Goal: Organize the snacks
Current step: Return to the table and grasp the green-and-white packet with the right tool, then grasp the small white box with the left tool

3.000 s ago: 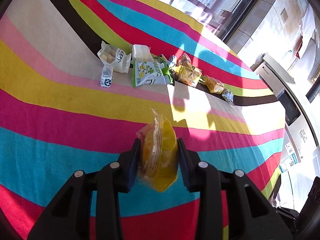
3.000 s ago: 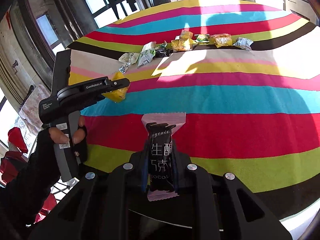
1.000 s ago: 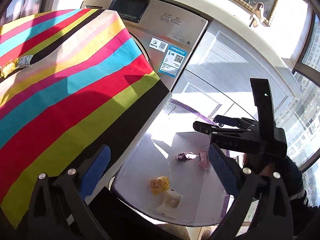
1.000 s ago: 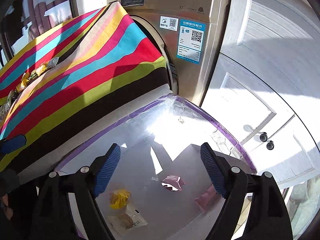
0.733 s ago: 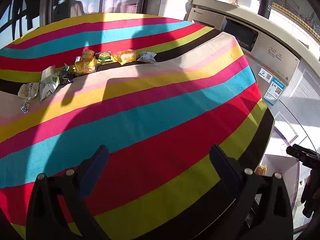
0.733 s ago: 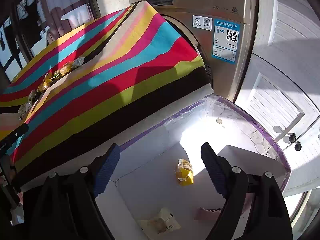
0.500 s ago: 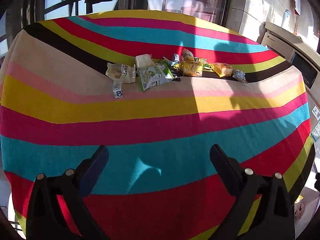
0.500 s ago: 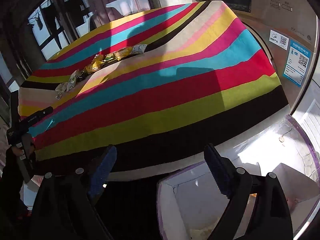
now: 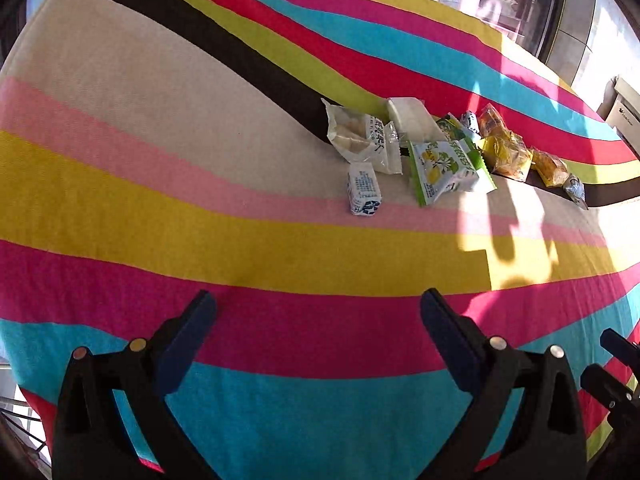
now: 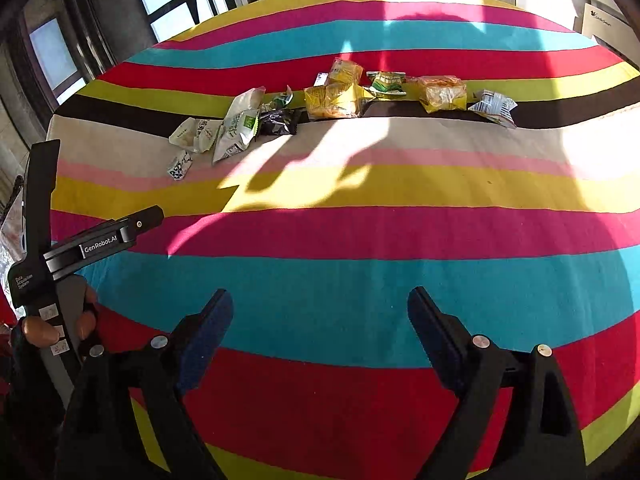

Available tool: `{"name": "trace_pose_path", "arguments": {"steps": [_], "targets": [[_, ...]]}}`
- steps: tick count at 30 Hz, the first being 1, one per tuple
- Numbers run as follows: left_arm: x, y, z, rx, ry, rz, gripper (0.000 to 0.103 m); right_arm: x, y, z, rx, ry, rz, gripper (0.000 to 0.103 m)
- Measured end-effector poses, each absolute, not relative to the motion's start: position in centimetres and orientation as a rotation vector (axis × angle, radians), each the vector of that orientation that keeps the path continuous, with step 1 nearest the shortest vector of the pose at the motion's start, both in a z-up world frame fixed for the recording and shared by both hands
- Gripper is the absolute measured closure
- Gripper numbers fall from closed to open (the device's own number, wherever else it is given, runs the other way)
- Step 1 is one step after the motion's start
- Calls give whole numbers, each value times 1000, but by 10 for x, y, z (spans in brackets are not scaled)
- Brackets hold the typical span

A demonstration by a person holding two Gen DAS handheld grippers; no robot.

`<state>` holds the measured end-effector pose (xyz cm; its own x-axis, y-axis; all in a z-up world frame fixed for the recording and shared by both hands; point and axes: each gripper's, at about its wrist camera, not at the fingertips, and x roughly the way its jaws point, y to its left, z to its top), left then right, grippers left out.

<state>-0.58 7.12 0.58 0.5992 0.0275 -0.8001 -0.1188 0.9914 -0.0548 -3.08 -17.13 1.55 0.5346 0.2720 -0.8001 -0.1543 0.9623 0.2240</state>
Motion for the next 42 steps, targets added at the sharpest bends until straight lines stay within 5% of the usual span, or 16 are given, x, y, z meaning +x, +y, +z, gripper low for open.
{"name": "trace_pose_path", "arguments": {"steps": [8,14,15,16,18,19,33,42], "targets": [[-8,74,7,-134,916,73,2,92,-74,38,40,915,309,17],[-9,72,7,-154,911,65,2,132,-28,2,-189,988,270,19],[-9,72,8,-152,911,67,2,131,-31,3,-175,954,287,28],[-10,72,8,-152,912,67,2,130,-37,5,-155,946,309,50],[-11,72,8,-153,912,66,2,117,-57,21,-50,868,345,53],[-10,72,9,-154,911,64,2,109,-68,29,-13,834,362,66],[-6,61,5,-55,967,88,2,-11,-201,14,187,829,279,67],[52,52,2,-31,1001,69,2,-12,-209,5,239,863,248,66]]}}
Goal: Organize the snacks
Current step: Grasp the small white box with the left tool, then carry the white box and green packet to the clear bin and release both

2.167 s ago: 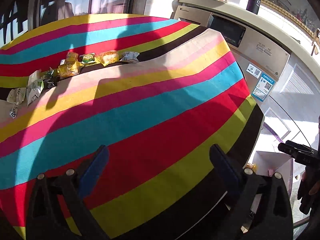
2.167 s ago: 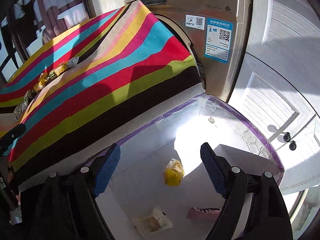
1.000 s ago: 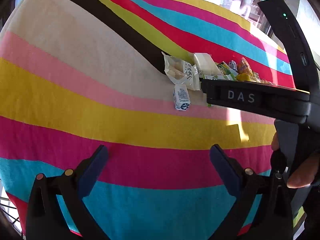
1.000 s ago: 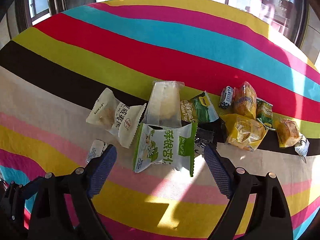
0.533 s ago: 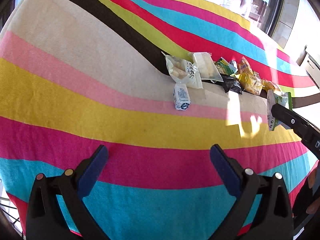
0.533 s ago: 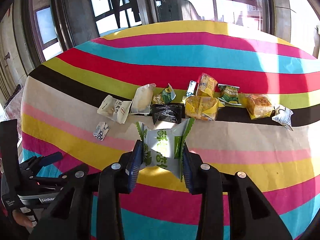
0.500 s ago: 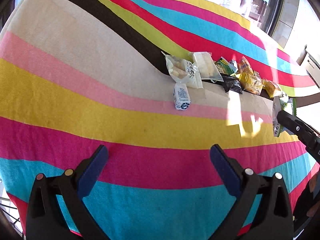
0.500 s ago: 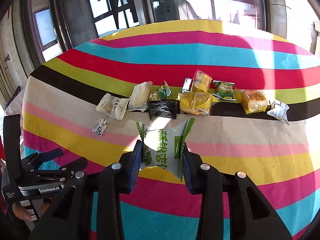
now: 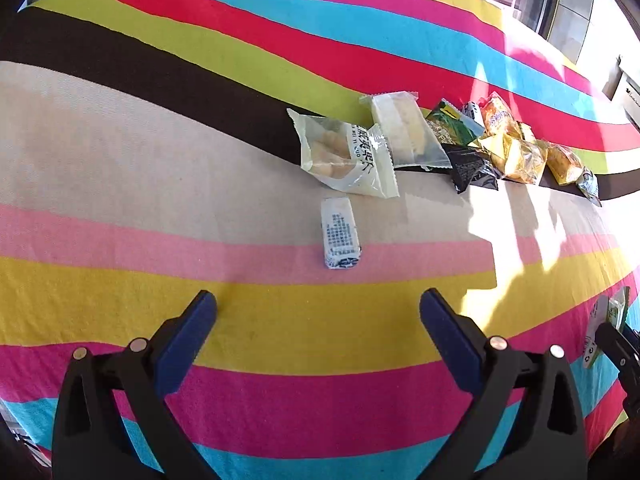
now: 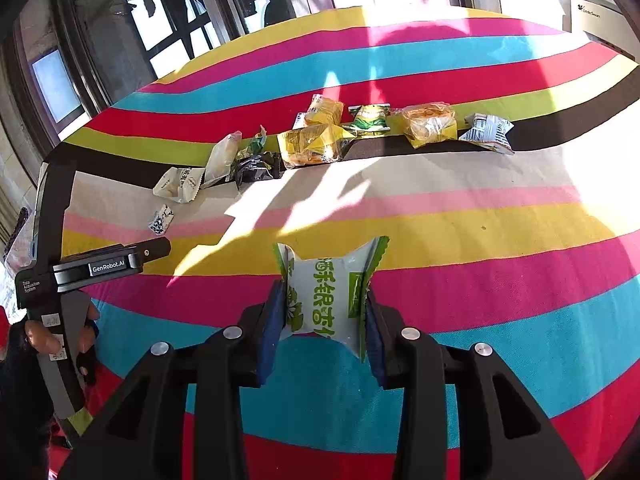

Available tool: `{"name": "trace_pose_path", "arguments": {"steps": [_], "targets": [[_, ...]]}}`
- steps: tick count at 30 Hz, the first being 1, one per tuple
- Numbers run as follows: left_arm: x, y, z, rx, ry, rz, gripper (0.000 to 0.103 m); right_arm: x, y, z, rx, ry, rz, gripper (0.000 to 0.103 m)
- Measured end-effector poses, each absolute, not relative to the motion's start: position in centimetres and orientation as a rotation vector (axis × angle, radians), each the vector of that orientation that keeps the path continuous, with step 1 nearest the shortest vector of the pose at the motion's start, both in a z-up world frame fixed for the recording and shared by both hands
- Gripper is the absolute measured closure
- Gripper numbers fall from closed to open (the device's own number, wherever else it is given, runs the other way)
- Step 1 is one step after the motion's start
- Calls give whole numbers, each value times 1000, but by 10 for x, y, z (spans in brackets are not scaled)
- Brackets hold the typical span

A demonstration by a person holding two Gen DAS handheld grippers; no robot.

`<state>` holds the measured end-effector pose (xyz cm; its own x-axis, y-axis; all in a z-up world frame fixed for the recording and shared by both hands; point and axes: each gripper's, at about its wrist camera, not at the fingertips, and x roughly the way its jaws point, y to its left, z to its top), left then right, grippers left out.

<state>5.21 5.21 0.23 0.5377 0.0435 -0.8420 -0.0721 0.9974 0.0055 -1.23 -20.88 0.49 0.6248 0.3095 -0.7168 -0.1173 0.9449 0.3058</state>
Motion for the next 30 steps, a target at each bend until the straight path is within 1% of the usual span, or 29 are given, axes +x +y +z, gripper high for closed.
{"name": "trace_pose_path", "arguments": {"steps": [1,2,4,5,6,7,9,17,20,22,30], "targets": [[61,52,3,-34,992,63,3,-11,-211,3,253,873,245,66],[66,52,3,-34,979,59,6,-10,-213,2,268,873,249,66],[75,51,3,-8,953,68,19,-10,-216,2,286,873,246,66],[75,51,4,3,935,64,45,-9,-216,2,290,874,246,66],[72,51,7,-1,920,39,85,-10,-217,1,294,873,247,66],[68,54,9,-45,927,-1,88,-10,-217,1,295,873,245,65],[52,62,12,-162,917,-53,88,-10,-218,1,302,872,245,65],[-33,72,11,-330,844,-112,88,-10,-223,1,330,871,246,65],[-40,77,7,-376,848,-120,88,-10,-223,0,336,870,240,65],[-36,72,4,-362,872,-134,88,-10,-224,1,338,869,233,65],[-32,71,3,-378,869,-156,88,-11,-226,1,335,867,217,65]]}}
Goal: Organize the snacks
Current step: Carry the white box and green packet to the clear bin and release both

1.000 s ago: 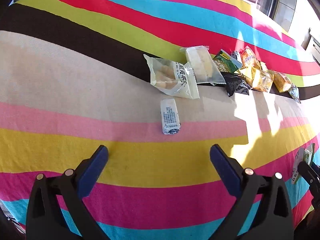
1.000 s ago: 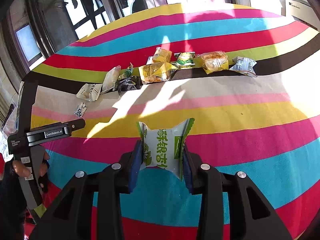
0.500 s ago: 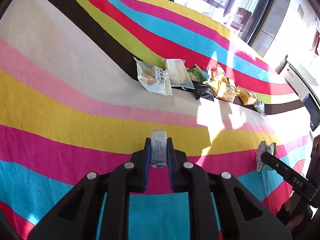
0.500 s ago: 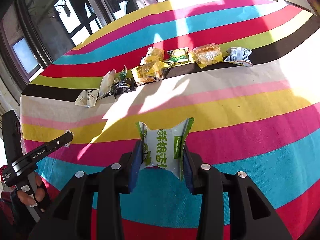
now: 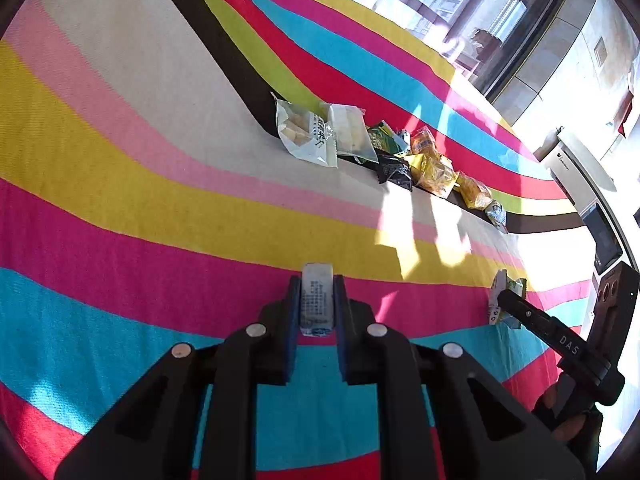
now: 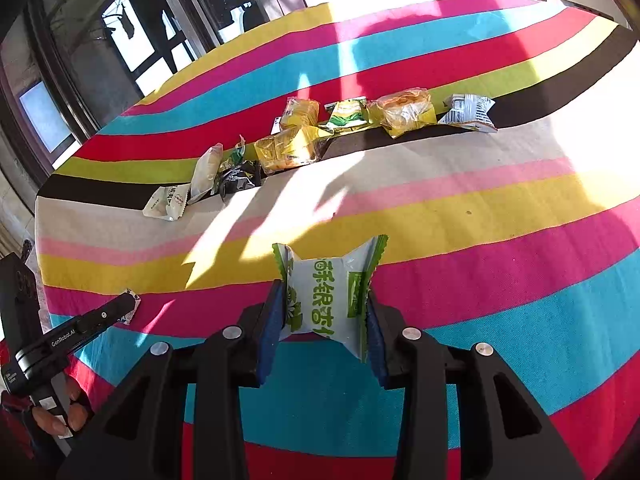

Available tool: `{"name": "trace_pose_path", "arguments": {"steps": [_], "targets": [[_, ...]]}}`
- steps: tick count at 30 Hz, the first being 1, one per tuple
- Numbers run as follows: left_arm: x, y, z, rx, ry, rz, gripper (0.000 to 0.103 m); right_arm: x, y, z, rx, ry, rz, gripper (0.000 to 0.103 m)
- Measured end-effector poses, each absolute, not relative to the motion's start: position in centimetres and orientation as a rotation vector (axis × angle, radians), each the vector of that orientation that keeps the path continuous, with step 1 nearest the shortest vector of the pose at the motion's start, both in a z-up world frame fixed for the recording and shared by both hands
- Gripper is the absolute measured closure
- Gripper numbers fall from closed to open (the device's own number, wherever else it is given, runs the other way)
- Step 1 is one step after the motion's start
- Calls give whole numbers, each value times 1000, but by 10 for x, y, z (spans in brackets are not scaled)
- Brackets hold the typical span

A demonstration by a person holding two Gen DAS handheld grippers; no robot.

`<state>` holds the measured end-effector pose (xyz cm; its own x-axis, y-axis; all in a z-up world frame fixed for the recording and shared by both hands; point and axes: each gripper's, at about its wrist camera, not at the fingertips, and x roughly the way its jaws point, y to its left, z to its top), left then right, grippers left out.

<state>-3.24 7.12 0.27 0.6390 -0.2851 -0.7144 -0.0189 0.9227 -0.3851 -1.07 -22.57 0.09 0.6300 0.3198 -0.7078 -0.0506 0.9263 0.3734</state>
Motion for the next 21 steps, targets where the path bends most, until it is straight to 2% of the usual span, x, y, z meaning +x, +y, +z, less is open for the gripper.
{"name": "trace_pose_path", "arguments": {"steps": [9,21], "targets": [[-32,71,3,-382,870,-156,88,-40,-228,15,417,829,265,65],[-34,61,7,-314,878,-122,88,-153,-238,25,267,881,332,65]]}}
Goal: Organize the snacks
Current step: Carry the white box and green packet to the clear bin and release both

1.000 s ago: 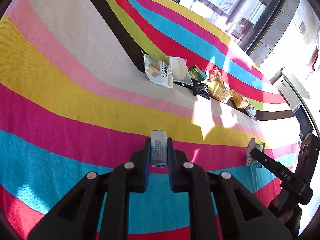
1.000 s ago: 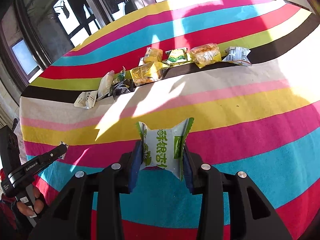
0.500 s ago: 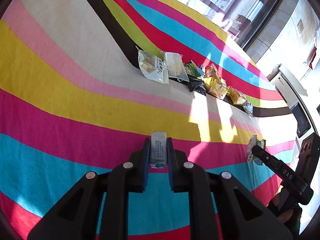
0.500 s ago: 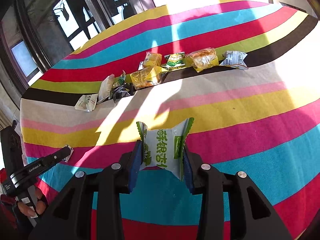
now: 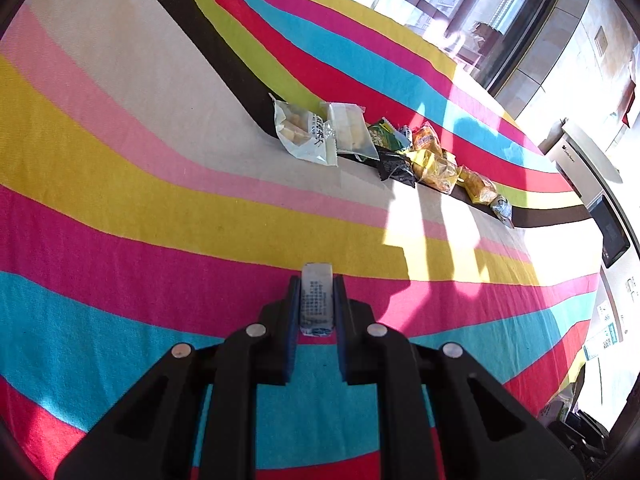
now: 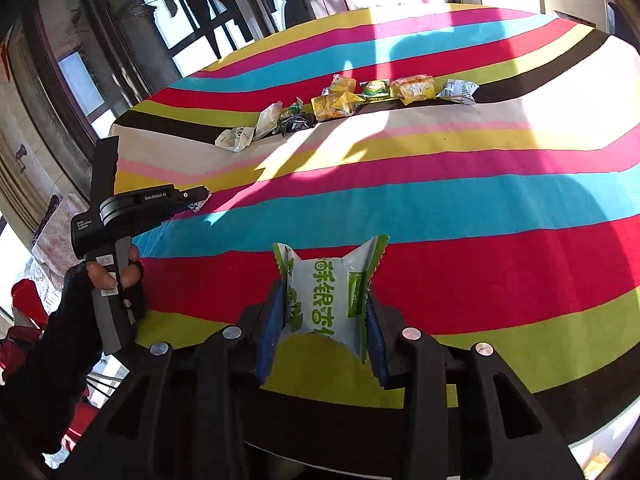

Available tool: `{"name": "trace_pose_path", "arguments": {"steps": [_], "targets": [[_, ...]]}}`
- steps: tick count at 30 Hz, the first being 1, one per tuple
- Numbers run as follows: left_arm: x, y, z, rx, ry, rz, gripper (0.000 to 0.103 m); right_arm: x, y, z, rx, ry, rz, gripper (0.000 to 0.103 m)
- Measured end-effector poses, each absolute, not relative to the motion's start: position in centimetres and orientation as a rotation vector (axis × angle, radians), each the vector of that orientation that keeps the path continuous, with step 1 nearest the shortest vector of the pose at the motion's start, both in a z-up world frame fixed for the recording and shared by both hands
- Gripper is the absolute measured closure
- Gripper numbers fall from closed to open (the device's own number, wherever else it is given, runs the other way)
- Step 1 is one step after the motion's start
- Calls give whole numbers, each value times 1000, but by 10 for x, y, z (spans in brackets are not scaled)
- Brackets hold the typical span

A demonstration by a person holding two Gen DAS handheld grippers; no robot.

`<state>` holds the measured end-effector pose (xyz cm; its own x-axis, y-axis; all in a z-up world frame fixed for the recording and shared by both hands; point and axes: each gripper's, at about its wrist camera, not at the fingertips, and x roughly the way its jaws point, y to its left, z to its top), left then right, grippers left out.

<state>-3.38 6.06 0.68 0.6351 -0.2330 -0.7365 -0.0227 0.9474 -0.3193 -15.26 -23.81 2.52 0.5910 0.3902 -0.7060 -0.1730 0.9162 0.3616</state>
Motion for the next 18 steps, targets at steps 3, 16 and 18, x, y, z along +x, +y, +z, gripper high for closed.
{"name": "trace_pose_path", "arguments": {"steps": [3,16,18], "targets": [[-47,39,12,-305,868,-166,88,-178,-255,24,279,888,313,65],[-119,-112,22,-156,918,-541,88,-246,-325,28,376,830,190,65],[-129,-133,24,-128,927,-596,88,-252,-336,25,401,830,169,65]]}}
